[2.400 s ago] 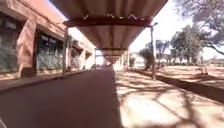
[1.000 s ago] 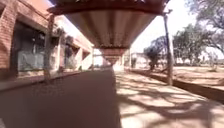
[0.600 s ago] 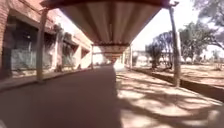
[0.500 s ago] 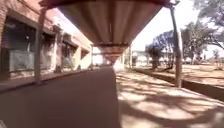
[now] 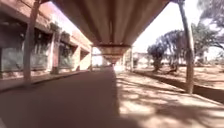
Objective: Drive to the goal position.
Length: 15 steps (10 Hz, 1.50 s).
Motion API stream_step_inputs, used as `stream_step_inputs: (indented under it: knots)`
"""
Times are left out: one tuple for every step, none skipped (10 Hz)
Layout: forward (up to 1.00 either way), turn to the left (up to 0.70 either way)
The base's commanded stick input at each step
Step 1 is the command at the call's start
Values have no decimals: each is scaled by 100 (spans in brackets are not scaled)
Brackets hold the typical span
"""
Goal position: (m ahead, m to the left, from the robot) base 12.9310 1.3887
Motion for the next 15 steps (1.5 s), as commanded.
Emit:
stream_step_inputs:
  knots:
    - [85, 0]
    - [85, 0]
    - [85, 0]
    - [85, 0]
    - [85, 0]
    - [85, 0]
    - [85, 0]
    - [85, 0]
    - [85, 0]
    - [85, 0]
    - [85, 0]
    - [85, 0]
    - [85, 0]
    - [85, 0]
    - [85, 0]
